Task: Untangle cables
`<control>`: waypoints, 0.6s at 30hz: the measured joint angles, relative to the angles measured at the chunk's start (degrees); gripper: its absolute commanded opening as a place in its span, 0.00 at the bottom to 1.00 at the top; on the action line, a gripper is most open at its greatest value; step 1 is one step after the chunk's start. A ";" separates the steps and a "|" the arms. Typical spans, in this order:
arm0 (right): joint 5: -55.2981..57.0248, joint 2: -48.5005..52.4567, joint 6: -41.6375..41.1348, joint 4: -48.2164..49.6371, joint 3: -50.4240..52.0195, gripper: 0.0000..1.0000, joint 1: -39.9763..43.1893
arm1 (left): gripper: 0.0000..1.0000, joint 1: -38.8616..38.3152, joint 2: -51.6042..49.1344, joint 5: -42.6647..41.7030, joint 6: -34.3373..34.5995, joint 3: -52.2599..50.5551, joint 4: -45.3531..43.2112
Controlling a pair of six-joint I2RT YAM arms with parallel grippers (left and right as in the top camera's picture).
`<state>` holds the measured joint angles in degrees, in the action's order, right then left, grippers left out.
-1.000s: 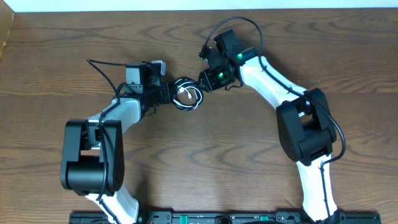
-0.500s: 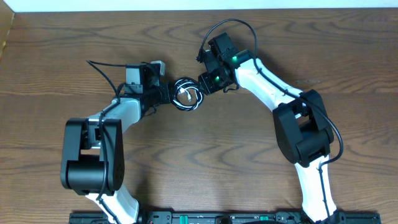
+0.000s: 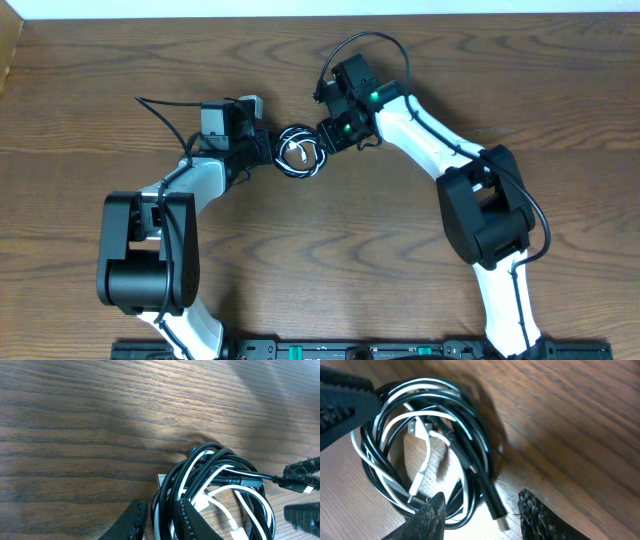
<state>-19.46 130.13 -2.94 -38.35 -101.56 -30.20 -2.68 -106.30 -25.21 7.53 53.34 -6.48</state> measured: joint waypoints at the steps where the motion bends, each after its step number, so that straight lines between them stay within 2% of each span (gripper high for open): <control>1: -0.02 0.00 0.22 0.00 0.00 0.43 -0.22 | 0.12 0.00 0.00 0.13 0.09 0.00 -0.02; 14: -0.02 0.00 2.71 -0.31 0.00 0.47 -0.72 | 0.08 0.00 -0.02 3.78 0.20 0.00 0.94; 15: 0.00 0.00 3.02 -0.24 0.00 0.48 -0.76 | 0.09 0.00 0.00 3.96 0.20 0.00 1.03; 17: 0.00 0.02 3.50 -0.20 0.00 0.48 -0.90 | 0.28 0.00 -0.02 4.17 0.20 0.00 1.27; 18: -0.02 0.04 3.61 -0.15 0.00 0.48 -0.96 | 0.29 0.00 -0.02 4.39 0.48 0.00 1.36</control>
<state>-19.49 130.17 0.67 -38.50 -101.56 -31.16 -2.68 -106.32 -20.82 8.01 53.34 -5.13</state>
